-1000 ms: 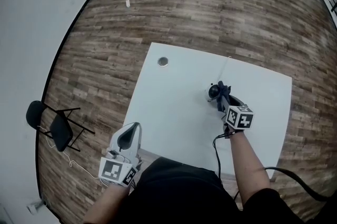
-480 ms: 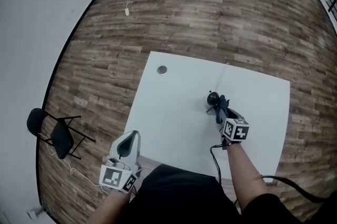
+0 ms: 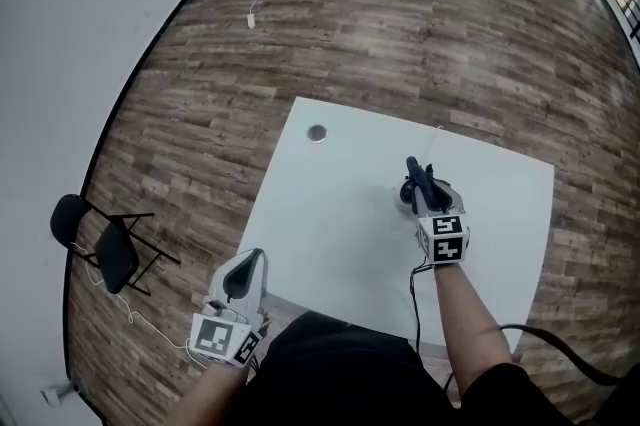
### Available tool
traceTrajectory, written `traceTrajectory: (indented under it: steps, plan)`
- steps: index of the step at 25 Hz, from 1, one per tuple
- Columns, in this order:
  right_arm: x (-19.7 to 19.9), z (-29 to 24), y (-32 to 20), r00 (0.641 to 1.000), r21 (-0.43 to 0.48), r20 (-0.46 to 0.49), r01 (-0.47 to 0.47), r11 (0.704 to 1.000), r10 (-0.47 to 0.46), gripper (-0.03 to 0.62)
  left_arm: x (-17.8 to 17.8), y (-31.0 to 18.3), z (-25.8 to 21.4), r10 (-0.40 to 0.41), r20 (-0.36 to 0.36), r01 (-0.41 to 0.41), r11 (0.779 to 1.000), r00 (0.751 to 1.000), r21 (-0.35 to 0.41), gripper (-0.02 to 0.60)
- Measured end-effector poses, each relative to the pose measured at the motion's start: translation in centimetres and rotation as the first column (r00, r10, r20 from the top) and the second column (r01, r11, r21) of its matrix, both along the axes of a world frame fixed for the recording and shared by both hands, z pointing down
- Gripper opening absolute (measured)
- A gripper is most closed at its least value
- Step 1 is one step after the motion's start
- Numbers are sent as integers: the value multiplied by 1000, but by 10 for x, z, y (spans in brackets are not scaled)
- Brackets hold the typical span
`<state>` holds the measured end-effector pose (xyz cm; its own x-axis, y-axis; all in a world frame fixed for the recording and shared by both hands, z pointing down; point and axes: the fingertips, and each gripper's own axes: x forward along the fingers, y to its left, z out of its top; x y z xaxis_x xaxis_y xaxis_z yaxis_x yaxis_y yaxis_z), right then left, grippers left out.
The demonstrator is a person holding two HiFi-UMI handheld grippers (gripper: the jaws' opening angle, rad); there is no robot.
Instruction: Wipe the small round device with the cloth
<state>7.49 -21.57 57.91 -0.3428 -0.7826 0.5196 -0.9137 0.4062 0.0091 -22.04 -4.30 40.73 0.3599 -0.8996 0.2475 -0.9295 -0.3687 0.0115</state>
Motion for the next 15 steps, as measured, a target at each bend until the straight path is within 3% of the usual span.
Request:
traceTrajectory:
  steps: [8, 15]
  plan:
    - [-26, -4, 9, 984, 16, -124, 131, 991, -128, 107, -5, 4, 3, -26, -5, 26, 1000, 1000, -8, 6]
    - [-34, -1, 15, 982, -14, -105, 156, 988, -157, 107, -1, -1, 3, -4, -12, 4, 1000, 1000, -8, 6]
